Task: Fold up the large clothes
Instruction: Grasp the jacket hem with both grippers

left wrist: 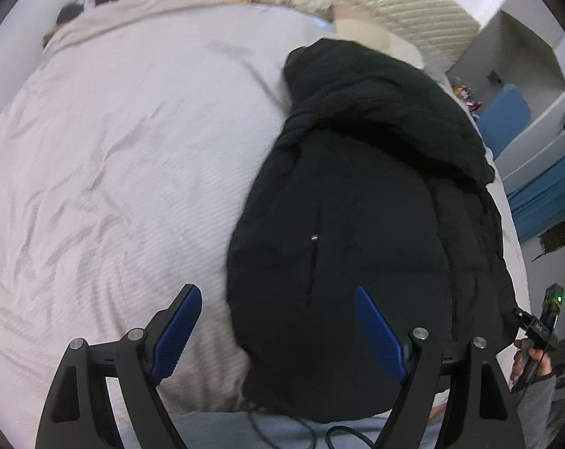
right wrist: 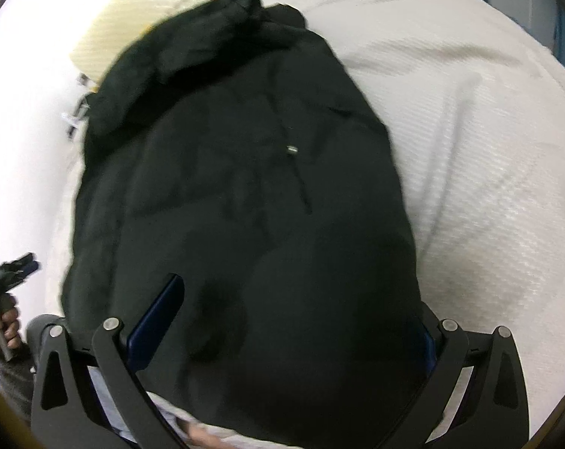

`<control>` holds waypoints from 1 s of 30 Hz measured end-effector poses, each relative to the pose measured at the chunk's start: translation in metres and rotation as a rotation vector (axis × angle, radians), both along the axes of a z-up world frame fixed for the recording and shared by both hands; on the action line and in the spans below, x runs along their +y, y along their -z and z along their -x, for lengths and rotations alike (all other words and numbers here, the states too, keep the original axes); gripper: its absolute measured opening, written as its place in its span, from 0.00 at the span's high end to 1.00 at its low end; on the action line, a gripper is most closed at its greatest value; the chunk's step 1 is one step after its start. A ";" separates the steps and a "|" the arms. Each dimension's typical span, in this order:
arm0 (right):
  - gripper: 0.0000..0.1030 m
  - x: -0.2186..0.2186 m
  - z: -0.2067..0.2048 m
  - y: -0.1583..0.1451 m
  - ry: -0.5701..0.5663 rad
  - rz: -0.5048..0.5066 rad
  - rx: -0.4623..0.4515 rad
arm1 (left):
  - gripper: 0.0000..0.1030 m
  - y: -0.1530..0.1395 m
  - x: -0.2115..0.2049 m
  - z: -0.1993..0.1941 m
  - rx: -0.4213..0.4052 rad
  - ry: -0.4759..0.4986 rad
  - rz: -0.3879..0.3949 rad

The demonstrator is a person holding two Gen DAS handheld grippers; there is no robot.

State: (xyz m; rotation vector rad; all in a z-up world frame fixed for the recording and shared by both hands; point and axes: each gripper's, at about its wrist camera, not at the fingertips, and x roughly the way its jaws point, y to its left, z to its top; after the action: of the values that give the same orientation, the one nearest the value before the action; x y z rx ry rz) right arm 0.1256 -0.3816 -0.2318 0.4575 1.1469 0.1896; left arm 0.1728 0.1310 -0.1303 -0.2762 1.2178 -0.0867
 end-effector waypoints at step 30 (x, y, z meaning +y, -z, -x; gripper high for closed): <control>0.00 -0.017 -0.016 0.028 0.131 -0.148 0.133 | 0.20 0.112 0.004 -0.044 0.377 0.008 0.438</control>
State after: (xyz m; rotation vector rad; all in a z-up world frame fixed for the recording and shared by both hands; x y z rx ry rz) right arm 0.1419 -0.3991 -0.2595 0.6826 1.2334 0.1321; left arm 0.2172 0.1349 -0.2427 -0.6938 1.5693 -0.3215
